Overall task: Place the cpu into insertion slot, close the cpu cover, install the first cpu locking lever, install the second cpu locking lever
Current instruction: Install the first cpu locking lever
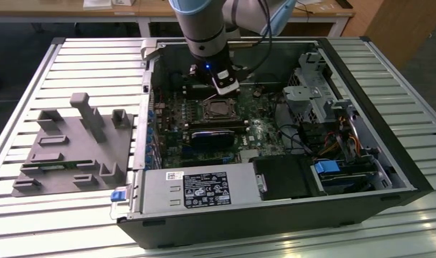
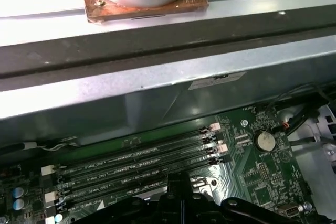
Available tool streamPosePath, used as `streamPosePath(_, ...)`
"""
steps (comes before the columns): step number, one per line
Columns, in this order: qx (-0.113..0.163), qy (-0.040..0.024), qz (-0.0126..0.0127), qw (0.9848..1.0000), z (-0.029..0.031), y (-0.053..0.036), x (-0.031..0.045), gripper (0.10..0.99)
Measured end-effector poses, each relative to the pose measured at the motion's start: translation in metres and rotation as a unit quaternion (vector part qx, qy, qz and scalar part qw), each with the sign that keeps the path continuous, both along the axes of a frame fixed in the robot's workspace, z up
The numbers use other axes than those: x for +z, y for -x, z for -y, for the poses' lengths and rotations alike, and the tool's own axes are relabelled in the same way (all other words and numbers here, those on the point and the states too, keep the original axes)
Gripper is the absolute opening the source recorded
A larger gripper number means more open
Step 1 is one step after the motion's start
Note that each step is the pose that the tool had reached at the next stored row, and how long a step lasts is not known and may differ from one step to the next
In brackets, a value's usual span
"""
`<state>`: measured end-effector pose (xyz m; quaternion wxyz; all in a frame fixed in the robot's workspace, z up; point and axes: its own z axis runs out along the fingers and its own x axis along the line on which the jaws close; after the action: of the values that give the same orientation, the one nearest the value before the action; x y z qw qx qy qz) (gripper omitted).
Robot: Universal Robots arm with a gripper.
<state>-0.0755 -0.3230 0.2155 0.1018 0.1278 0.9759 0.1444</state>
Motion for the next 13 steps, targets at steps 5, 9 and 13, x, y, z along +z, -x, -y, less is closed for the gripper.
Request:
streamPosePath(5, -0.001, 0.0064, 0.0, 1.0, -0.005, 0.0, -0.0008, 0.106)
streamPosePath(9, -0.002, 0.015, 0.0, 0.9999, -0.009, 0.0, -0.0012, 0.106)
streamPosePath(13, -0.002, 0.0221, 0.0, 0.9998, -0.0121, -0.0001, -0.002, 0.106)
